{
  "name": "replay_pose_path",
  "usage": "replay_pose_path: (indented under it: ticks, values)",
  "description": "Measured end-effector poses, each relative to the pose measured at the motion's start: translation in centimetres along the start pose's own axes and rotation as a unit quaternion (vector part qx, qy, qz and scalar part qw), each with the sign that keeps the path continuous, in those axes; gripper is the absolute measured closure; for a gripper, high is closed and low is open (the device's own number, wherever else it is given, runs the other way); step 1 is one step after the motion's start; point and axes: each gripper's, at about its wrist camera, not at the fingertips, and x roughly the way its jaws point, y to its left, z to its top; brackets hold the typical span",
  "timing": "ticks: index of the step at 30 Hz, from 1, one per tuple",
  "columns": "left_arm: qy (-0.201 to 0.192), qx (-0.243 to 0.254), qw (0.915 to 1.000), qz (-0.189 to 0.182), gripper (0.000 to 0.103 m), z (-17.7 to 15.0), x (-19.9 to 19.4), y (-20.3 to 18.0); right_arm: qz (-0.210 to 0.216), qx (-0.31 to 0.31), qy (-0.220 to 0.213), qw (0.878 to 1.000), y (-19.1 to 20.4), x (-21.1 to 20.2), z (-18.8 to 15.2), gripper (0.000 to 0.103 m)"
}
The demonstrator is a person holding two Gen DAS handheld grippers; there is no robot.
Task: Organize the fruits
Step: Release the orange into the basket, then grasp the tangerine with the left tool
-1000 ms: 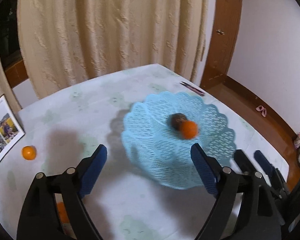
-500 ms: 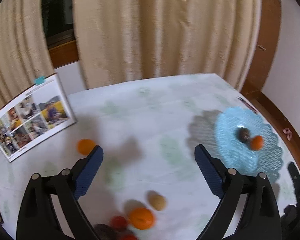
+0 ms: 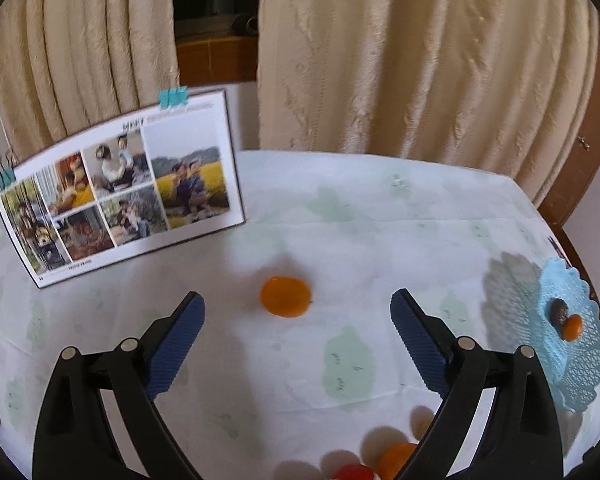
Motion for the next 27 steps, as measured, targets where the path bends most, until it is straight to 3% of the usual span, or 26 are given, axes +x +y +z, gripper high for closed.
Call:
replay_pose_path:
  ticks: [9, 12, 18, 20, 21, 23, 27]
  values:
    - [0.029, -0.009, 0.9995, 0.003, 0.010, 0.0, 4.3, 1.3, -0.013, -0.001, 0.009, 1.000, 0.0, 0.4, 0.0, 0.017]
    - [0.042, -0.008, 0.9991, -0.002, 0.014, 0.0, 5.6, 1.6, -0.017, -0.003, 0.012, 1.000, 0.1, 0.6, 0.1, 0.017]
    - [0.071, -0.003, 0.9973, -0.020, 0.032, -0.3, 7.9, 1.7, -0.025, -0.014, 0.010, 1.000, 0.5, 0.4, 0.0, 0.017]
    - [0.077, 0.000, 0.9968, -0.021, 0.047, -0.6, 8.5, 1.8, -0.019, -0.023, 0.022, 0.999, 1.0, 0.2, -0.3, 0.017]
    - [0.076, 0.001, 0.9969, -0.021, 0.048, -0.6, 8.7, 1.9, -0.011, -0.025, 0.029, 0.999, 1.3, 0.1, -0.5, 0.017]
    - [0.070, 0.005, 0.9972, -0.027, 0.060, -0.6, 8.6, 2.0, 0.009, -0.028, 0.042, 0.999, 2.1, -0.3, -0.9, 0.017]
    - [0.072, -0.004, 0.9968, -0.035, 0.060, -0.3, 8.1, 2.5, 0.064, -0.070, 0.056, 0.994, 6.0, -1.9, -1.9, 0.017]
